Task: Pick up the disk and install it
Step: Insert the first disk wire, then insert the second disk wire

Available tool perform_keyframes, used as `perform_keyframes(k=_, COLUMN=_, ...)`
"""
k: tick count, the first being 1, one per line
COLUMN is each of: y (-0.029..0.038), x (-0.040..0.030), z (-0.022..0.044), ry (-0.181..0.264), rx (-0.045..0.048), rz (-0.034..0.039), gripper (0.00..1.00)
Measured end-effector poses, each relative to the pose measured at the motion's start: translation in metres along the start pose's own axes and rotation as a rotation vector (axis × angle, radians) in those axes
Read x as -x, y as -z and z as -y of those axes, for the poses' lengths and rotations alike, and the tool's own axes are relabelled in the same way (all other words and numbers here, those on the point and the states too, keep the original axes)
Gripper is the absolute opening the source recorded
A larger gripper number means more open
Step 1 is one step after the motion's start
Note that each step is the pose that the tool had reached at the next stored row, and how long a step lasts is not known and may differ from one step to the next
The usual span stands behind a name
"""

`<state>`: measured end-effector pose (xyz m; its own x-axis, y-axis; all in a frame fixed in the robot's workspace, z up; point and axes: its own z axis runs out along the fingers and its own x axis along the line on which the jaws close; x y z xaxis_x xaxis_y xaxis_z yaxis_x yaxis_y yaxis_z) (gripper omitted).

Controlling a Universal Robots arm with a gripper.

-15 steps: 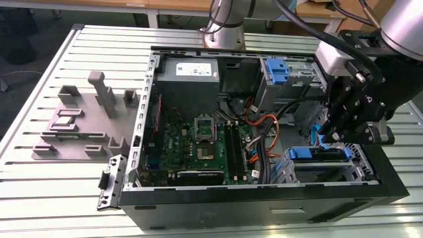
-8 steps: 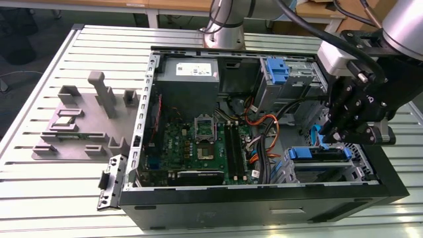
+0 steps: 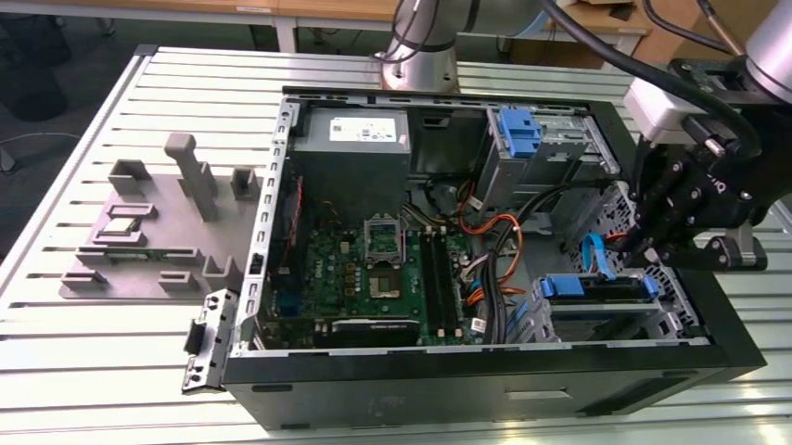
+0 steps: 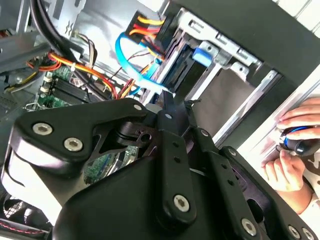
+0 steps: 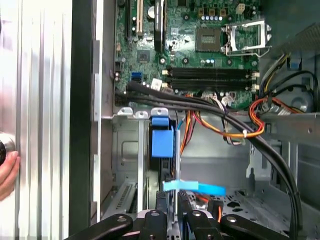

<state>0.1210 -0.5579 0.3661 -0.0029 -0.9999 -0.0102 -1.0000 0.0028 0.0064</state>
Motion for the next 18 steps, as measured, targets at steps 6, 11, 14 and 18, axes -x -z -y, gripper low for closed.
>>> perform_keyframes(k=6, y=-0.0001, x=0.0, z=0.0037, ry=-0.004, rx=-0.0001, rz=0.0001, gripper=0.24)
perform_keyframes(k=11, y=-0.0002, x=0.0, z=0.0038, ry=-0.004, rx=-0.0001, rz=0.0001, gripper=0.24)
perform_keyframes(k=14, y=-0.0002, x=0.0003, z=0.0039, ry=-0.004, rx=0.0, rz=0.0002, gripper=0.24)
perform_keyframes(k=18, y=-0.0002, x=0.0036, z=0.0039, ry=-0.004, rx=-0.0001, rz=0.0002, gripper=0.24)
